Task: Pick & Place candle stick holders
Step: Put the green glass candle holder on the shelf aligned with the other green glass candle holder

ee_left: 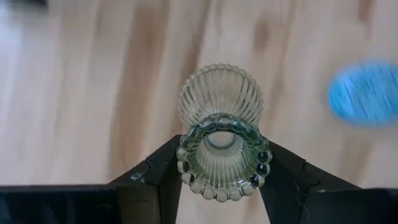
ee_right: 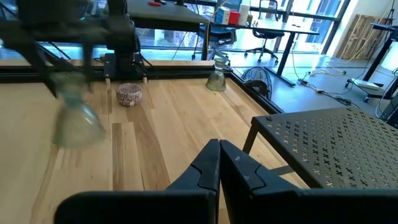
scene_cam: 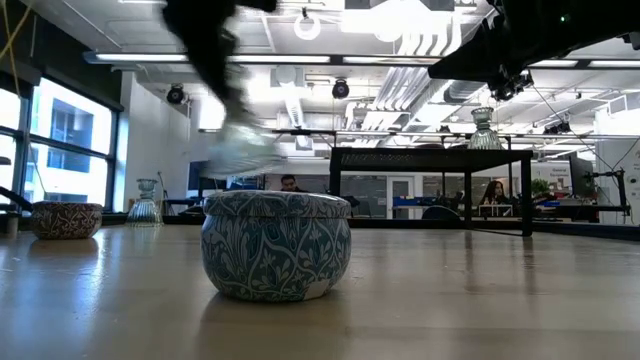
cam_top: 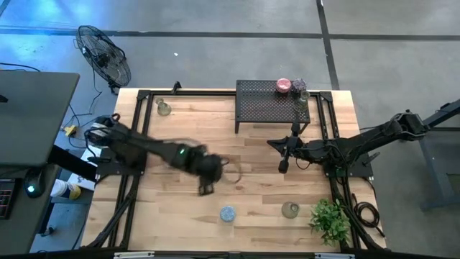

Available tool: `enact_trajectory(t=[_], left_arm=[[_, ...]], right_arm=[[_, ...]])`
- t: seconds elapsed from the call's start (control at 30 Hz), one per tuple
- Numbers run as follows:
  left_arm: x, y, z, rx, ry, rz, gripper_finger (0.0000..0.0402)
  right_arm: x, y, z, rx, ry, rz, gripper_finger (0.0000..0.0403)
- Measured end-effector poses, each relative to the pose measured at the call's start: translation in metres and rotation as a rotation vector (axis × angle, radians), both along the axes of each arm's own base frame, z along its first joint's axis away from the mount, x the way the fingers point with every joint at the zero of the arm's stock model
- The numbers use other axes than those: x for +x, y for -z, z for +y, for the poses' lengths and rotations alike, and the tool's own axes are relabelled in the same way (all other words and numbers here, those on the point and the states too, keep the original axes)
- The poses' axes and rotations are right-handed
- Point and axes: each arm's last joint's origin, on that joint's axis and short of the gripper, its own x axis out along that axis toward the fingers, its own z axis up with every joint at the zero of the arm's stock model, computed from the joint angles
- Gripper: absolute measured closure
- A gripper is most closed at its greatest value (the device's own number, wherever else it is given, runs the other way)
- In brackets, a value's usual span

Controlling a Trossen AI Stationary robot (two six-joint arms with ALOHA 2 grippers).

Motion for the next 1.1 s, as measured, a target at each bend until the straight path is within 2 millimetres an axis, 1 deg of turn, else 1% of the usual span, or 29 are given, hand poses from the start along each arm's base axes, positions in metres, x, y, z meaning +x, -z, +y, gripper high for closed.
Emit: enact_trajectory(t=[0.1, 0.2, 0.27, 0.33, 0.4, 0.5, 0.57, 0.67, 0.73, 0.87, 0.97, 1.03, 1.1], left_arm=[[0.024, 0.009, 0.028, 0.012, 0.069, -0.054, 0.0241], [0.047, 0.025, 0.05, 0.018, 0.122, -0.087, 0.0241], [0.056, 0.038, 0.062, 0.023, 0.142, -0.08, 0.0241], [0.067, 0.046, 0.071, 0.032, 0.149, -0.084, 0.0241], [0.073, 0.053, 0.078, 0.042, 0.154, -0.06, 0.0241], [0.082, 0.059, 0.084, 0.055, 0.163, -0.064, 0.0241], [0.085, 0.06, 0.084, 0.055, 0.18, -0.066, 0.0241], [0.086, 0.061, 0.085, 0.062, 0.188, -0.068, 0.0239], [0.087, 0.061, 0.085, 0.062, 0.18, -0.078, 0.0226], [0.087, 0.061, 0.084, 0.05, 0.159, -0.075, 0.0185], [0.087, 0.062, 0.083, 0.032, 0.176, -0.076, 0.0159], [0.084, 0.057, 0.083, 0.032, 0.208, -0.079, 0.0147], [0.08, 0.046, 0.083, 0.048, 0.237, -0.105, 0.0142]], right_arm=[[0.0, 0.0, 0.0, -0.001, 0.0, 0.002, 0.0403], [0.0, 0.0, 0.0, -0.001, 0.0, 0.005, 0.0403], [0.0, 0.001, 0.0, -0.001, 0.0, 0.006, 0.0403], [0.0, 0.0, 0.0, -0.001, 0.0, 0.004, 0.0403], [0.0, 0.0, 0.0, 0.0, 0.001, 0.0, 0.0403], [0.0, -0.001, 0.0, 0.002, 0.0, -0.008, 0.0403], [0.0, -0.001, 0.0, 0.004, 0.001, -0.013, 0.0403], [0.0, -0.002, 0.0, 0.006, 0.001, -0.019, 0.0403], [0.0, -0.002, 0.0, 0.005, 0.002, -0.018, 0.0403], [0.0, -0.002, 0.0, 0.005, 0.003, -0.018, 0.0403], [0.0, -0.002, 0.0, 0.005, 0.004, -0.018, 0.0403], [0.0, -0.002, 0.0, 0.005, 0.004, -0.019, 0.0403], [0.0, -0.002, 0.0, 0.011, 0.005, -0.021, 0.0403]])
